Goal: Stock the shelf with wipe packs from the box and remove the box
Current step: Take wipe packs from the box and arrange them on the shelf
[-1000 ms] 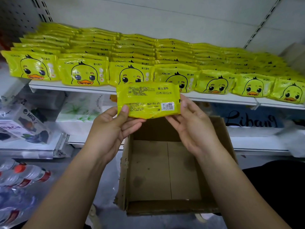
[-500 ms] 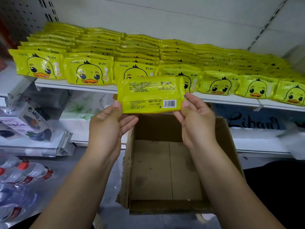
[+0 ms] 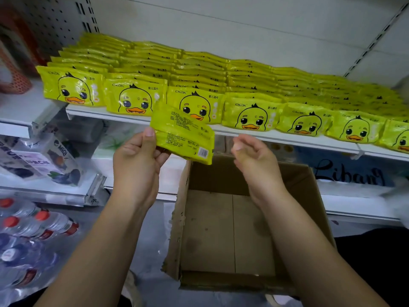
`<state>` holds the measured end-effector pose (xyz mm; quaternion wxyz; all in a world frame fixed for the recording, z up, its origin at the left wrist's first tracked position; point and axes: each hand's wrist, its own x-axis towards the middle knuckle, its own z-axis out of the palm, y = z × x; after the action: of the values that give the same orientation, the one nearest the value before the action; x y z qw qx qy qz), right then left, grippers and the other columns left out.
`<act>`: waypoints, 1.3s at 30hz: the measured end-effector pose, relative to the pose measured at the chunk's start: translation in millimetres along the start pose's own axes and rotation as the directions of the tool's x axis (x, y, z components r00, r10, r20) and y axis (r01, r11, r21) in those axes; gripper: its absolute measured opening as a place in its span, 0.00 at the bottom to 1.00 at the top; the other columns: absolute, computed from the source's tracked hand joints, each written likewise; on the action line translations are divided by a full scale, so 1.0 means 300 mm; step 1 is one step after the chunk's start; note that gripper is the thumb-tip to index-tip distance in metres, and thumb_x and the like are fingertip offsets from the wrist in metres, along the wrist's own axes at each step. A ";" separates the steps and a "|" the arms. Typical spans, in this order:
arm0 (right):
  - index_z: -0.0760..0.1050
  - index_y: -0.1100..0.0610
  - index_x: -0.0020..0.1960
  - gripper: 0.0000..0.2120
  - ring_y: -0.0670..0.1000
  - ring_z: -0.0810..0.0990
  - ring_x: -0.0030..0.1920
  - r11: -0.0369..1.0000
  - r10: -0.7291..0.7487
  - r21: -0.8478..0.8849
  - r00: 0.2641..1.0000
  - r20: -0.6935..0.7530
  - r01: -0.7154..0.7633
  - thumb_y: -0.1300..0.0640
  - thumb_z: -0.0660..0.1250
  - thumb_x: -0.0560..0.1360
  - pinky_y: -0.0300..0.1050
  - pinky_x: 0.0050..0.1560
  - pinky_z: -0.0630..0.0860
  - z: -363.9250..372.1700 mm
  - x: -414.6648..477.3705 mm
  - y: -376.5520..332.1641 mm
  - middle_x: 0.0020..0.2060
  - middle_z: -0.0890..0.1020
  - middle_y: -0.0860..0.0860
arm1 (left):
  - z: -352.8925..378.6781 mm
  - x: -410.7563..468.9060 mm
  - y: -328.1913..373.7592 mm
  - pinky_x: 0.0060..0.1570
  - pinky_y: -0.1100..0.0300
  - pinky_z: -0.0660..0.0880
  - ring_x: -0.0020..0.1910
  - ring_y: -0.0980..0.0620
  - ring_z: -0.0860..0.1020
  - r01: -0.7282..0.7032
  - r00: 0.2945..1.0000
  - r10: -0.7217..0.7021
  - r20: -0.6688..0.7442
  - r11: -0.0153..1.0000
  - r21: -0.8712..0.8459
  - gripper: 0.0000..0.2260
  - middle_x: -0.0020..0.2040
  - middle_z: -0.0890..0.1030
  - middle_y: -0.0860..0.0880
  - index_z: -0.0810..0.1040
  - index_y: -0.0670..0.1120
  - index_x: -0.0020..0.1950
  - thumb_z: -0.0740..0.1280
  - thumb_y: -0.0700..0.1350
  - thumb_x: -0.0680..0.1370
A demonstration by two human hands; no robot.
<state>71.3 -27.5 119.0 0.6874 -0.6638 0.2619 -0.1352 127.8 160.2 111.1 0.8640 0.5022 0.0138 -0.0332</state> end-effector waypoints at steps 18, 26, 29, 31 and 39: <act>0.78 0.50 0.59 0.08 0.56 0.86 0.53 0.922 0.196 0.269 0.935 0.295 -0.278 0.53 0.64 0.82 0.59 0.57 0.81 0.202 -0.026 -0.004 0.54 0.87 0.52 | -0.124 -0.001 -0.014 0.61 0.45 0.78 0.55 0.52 0.82 0.167 0.957 -0.043 -0.287 0.892 0.421 0.18 0.54 0.84 0.51 0.79 0.51 0.56 0.70 0.63 0.76; 0.79 0.56 0.65 0.18 0.52 0.84 0.59 0.993 0.110 -0.012 0.851 0.513 -0.122 0.53 0.70 0.76 0.53 0.62 0.78 0.323 0.042 0.025 0.57 0.85 0.53 | -0.283 0.078 0.037 0.52 0.52 0.83 0.54 0.47 0.85 0.170 0.973 -0.167 -0.161 0.986 0.000 0.11 0.56 0.86 0.45 0.80 0.44 0.62 0.65 0.46 0.83; 0.79 0.56 0.62 0.22 0.48 0.84 0.56 0.986 0.087 -0.167 0.824 0.560 0.009 0.49 0.75 0.70 0.52 0.60 0.78 0.369 0.091 -0.003 0.54 0.86 0.51 | -0.345 0.100 0.081 0.51 0.54 0.83 0.51 0.49 0.86 0.045 0.985 -0.020 -0.174 0.989 0.143 0.09 0.53 0.87 0.47 0.81 0.47 0.59 0.68 0.47 0.81; 0.79 0.54 0.62 0.22 0.46 0.84 0.55 0.955 0.079 -0.273 0.786 0.613 0.116 0.50 0.77 0.71 0.52 0.62 0.77 0.420 0.121 -0.022 0.53 0.87 0.49 | -0.366 0.112 0.098 0.50 0.55 0.83 0.49 0.49 0.86 0.013 0.987 0.013 -0.160 0.988 0.155 0.09 0.50 0.87 0.47 0.82 0.45 0.58 0.70 0.46 0.79; 0.80 0.56 0.57 0.12 0.55 0.86 0.54 0.972 0.061 -0.214 0.769 0.637 0.099 0.62 0.74 0.74 0.56 0.57 0.82 0.640 0.196 -0.029 0.52 0.87 0.55 | -0.423 0.221 0.088 0.57 0.49 0.80 0.56 0.51 0.84 0.106 0.972 -0.072 -0.225 0.985 0.140 0.30 0.55 0.86 0.50 0.79 0.46 0.64 0.77 0.63 0.70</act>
<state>225.0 102.1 113.4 0.6504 -0.7492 0.0199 0.1235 197.1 280.6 67.5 0.8145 0.5654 0.1290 -0.0174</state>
